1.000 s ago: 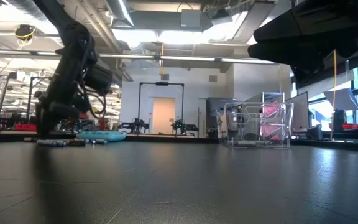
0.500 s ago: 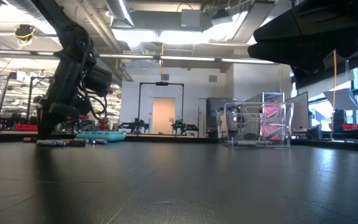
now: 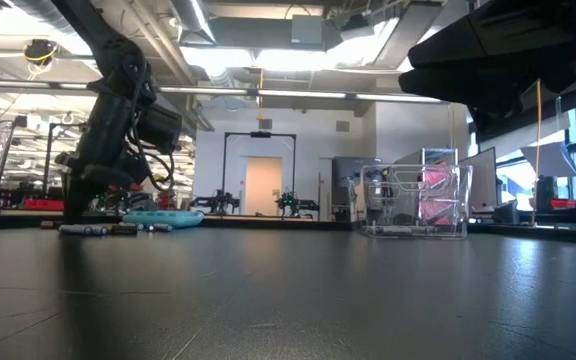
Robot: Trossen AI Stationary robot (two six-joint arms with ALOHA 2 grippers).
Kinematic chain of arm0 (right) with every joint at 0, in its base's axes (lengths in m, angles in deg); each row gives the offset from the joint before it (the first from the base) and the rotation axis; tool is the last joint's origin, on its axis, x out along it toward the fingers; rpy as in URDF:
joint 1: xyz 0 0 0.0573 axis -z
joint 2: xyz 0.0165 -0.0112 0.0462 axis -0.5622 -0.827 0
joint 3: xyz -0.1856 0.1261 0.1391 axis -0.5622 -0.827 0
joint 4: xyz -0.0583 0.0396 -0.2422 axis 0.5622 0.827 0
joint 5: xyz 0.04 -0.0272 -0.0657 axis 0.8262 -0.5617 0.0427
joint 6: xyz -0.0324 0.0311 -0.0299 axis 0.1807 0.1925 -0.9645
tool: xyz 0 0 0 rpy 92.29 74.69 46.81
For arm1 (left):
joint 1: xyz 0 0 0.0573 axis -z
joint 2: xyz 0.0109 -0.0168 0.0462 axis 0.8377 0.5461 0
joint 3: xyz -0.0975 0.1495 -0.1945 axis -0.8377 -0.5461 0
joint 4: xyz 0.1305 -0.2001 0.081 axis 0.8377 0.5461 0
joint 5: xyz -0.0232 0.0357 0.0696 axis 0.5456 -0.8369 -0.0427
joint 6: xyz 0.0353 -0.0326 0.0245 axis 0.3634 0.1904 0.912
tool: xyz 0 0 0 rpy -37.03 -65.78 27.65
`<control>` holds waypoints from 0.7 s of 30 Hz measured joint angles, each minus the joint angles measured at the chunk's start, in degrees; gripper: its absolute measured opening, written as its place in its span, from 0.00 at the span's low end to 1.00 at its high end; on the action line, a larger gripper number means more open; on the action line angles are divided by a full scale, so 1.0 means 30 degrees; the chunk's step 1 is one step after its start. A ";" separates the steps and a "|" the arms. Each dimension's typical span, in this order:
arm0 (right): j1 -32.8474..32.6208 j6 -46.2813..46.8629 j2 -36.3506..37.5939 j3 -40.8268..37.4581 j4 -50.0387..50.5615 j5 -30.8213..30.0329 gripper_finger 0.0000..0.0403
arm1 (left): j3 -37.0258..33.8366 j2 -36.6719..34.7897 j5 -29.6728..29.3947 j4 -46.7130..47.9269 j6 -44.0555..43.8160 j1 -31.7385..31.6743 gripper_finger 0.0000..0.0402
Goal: Sort batteries
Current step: Put the black battery into the bottom transparent bin
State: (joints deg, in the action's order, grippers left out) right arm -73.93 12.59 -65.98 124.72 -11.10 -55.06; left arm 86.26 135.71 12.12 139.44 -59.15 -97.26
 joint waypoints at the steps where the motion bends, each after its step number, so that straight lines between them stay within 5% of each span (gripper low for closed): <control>1: 0.0000 0.0000 0.0000 0.0000 0.0000 0.0000 0.30 | 0.0000 0.0000 0.0005 -0.0021 -0.0029 0.0000 0.00; 5: 0.0000 0.0000 0.0000 0.0000 0.0000 0.0003 0.30 | -0.0009 0.0000 0.0007 -0.0117 -0.0149 -0.0006 0.03; 14: -0.0007 0.0007 0.0000 0.0000 -0.0007 0.0015 0.30 | -0.1399 -0.0124 0.0302 -0.1549 -0.1312 -0.0027 0.27; 21: -0.0007 0.0029 0.0000 0.0000 -0.0007 0.0175 0.30 | -0.1457 -0.0117 0.0636 -0.1662 -0.1314 -0.0157 0.05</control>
State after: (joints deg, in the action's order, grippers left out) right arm -73.96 12.67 -65.98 124.72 -11.12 -54.53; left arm 81.89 135.36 14.03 134.46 -63.09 -97.73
